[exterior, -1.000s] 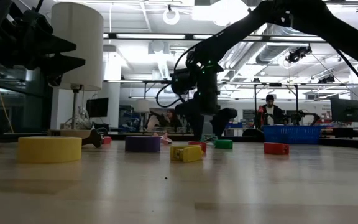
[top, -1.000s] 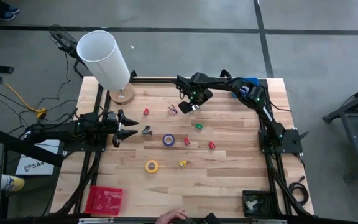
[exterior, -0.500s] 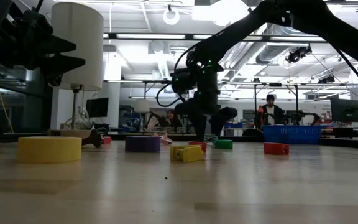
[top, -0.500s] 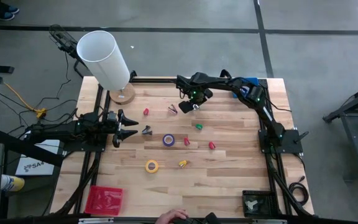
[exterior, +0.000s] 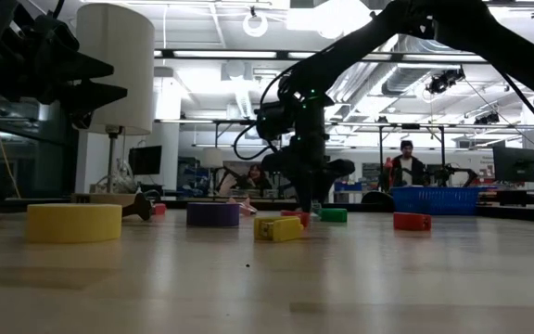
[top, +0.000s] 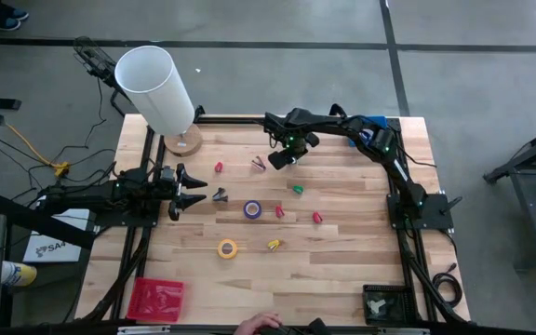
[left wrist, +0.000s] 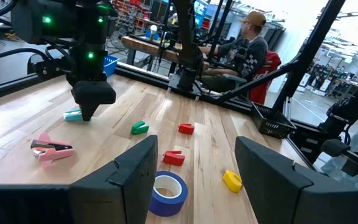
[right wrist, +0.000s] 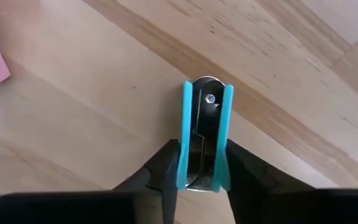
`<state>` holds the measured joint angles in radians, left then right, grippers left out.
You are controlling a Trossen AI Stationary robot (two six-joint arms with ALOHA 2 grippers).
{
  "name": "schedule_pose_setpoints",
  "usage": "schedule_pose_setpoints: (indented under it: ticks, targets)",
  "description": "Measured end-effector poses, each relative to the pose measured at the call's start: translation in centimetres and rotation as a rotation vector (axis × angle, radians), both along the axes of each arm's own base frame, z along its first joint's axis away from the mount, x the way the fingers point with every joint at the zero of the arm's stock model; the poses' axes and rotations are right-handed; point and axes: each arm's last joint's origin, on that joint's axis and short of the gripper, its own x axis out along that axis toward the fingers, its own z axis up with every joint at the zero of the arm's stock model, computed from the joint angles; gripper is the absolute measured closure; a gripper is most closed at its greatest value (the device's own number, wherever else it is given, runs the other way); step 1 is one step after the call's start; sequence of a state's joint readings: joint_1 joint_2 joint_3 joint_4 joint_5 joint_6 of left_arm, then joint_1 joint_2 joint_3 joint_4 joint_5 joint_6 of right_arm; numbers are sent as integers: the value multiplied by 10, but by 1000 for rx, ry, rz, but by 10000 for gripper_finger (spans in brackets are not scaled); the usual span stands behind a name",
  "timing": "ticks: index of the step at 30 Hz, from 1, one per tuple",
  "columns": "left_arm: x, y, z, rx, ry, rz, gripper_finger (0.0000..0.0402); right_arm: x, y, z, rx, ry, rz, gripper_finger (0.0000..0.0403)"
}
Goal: Pick and place Stapler, Stapler remover, tape
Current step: Put the blue staple remover into the black bin
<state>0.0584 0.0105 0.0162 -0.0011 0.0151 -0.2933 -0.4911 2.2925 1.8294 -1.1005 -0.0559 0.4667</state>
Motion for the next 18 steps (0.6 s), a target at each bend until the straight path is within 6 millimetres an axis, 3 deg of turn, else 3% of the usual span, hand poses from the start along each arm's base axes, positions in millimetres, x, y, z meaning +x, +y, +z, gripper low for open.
schedule_pose_setpoints:
  ticks: [3, 12, 18]
  targets:
    - [0, 0, 0, 0, 1, 0, 188, -1, 1, 2, 3, 3, 4, 323]
    - [0, 0, 0, 0, 0, 0, 188, -10, 10, 19, 61, 45, 28, 323]
    - [0, 0, 0, 0, 1, 0, 188, -20, 29, 46, 128, 80, 110, 323]
